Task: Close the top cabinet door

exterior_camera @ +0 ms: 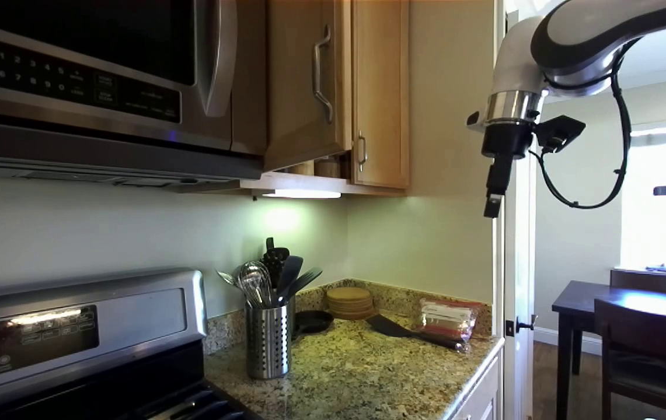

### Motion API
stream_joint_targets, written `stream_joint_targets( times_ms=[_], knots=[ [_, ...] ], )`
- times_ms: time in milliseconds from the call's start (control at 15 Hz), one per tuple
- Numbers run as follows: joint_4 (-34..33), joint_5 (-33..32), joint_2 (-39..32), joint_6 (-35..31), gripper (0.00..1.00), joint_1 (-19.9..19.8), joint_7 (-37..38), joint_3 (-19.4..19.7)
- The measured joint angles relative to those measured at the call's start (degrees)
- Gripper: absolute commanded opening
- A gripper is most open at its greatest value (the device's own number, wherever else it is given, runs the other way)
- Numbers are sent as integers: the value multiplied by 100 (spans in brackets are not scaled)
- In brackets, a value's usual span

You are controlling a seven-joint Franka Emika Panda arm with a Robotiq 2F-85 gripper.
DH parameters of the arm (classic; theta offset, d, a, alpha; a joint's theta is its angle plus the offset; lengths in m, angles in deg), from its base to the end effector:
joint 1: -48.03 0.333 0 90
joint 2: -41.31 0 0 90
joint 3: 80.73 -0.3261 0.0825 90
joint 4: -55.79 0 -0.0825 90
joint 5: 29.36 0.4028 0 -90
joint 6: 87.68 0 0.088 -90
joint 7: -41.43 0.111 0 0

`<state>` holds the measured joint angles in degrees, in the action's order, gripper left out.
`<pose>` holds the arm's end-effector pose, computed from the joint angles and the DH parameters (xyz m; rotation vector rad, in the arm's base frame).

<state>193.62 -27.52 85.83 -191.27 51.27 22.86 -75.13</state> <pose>0.3439 -0.0192 0.5878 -3.0243 -0.4571 -0.2933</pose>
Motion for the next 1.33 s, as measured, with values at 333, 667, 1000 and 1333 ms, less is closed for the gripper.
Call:
stream_joint_targets(
  times_ms=[333, 667, 1000, 1333],
  knots=[
    [-581, 303, -223, -269, 100, 119, 375, -351],
    [-1071, 444, -623, -650, 100, 115, 1047, -544],
    [-1149, 448, -689, -660, 100, 107, 1103, -551],
    [-1150, 794, -684, -687, 100, 186, 1101, -566]
  ],
)
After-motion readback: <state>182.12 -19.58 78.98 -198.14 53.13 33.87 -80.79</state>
